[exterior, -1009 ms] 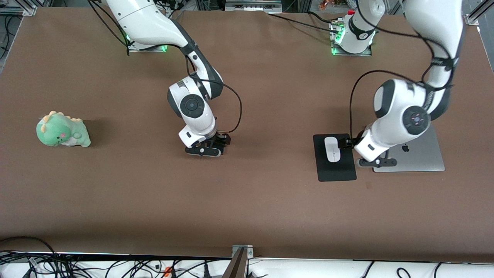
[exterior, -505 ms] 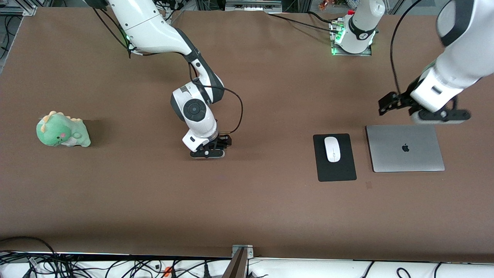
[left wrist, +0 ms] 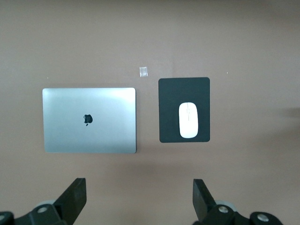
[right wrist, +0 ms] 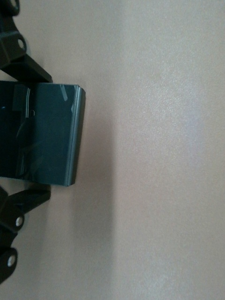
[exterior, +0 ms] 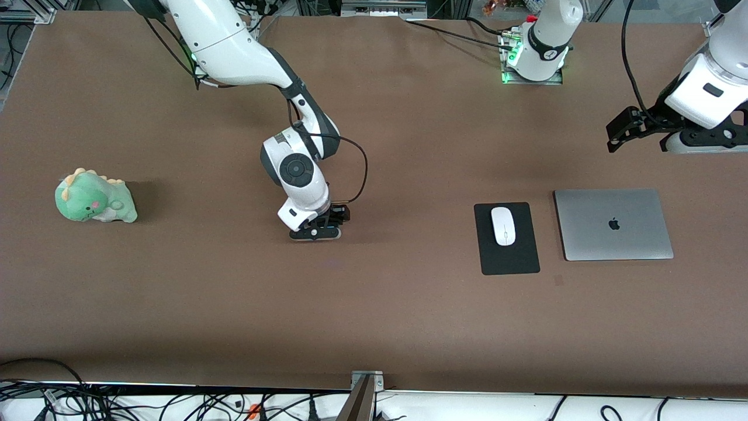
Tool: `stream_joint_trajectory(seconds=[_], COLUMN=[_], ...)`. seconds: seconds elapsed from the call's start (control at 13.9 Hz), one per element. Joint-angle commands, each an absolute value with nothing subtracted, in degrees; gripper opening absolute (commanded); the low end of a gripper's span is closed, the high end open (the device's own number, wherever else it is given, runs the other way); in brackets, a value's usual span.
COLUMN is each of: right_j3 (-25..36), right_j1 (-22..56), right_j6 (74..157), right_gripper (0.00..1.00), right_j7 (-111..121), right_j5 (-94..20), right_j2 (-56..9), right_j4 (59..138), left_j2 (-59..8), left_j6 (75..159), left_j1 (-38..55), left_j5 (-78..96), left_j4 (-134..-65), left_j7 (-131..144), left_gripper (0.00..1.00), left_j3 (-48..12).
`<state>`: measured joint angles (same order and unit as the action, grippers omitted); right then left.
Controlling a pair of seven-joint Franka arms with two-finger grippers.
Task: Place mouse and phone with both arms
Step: 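Lift the phone with the right gripper while the left gripper withdraws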
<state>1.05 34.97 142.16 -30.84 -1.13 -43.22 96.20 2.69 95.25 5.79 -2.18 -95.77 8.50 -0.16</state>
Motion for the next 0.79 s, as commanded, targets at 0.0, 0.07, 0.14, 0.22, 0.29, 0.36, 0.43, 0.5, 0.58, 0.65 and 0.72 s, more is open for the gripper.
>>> stream_joint_trajectory(seconds=[0.0,0.07,0.14,0.22,0.29,0.36,0.43,0.5,0.58,0.65,0.72], right_j3=[1.1,1.1,1.1,1.1,1.1,1.2,1.2,1.2,1.2,1.2,1.4], right_j1=[35.2,35.2,35.2,35.1,34.9,34.5,33.5,32.4,30.9,29.6,28.3], right_j6=[141.3,139.2,137.2,134.8,132.0,128.4,125.2,122.5,121.0,119.9,118.1], right_gripper=[0.68,0.53,0.44,0.43,0.42,0.42,0.42,0.42,0.42,0.42,0.42], right_j7=[-30.5,-30.6,-30.5,-30.4,-30.3,-30.0,-29.6,-28.1,-24.5,-20.9,-18.4], right_j5=[-1.4,-1.8,-1.8,-1.8,-1.8,-1.8,-1.7,-1.6,-1.8,-2.0,-2.3], right_j2=[-43.4,-43.2,-43.0,-42.9,-42.8,-42.6,-42.6,-42.5,-41.9,-41.2,-40.1], right_j4=[95.8,95.2,94.6,93.7,92.4,90.5,88.8,87.5,87.3,87.4,87.9], left_j2=[1.0,1.0,0.9,0.4,0.3,0.3,0.3,0.3,0.2,0.2,0.2], left_j6=[92.3,91.8,91.8,91.8,91.9,91.9,91.9,91.9,92.0,92.1,92.2], left_j1=[5.4,5.7,5.7,5.6,5.7,5.6,5.6,5.6,5.6,5.6,5.6], left_j5=[-5.9,-6.5,-6.4,-6.4,-6.4,-6.2,-5.9,-5.7,-5.5,-5.5,-5.3], left_j4=[-92.8,-92.8,-92.7,-92.5,-92.5,-92.4,-92.4,-92.4,-92.5,-92.5,-92.5], left_j7=[4.8,4.3,4.5,4.5,4.7,4.8,5.4,6.9,8.9,10.3,10.8], left_gripper=[1.00,1.00,1.00,1.00,1.00,1.00,1.00,1.00,1.00,1.00,1.00], left_j3=[-1.1,-1.1,-1.1,-1.1,-1.1,-1.1,-1.1,-1.1,-1.1,-1.1,-1.1])
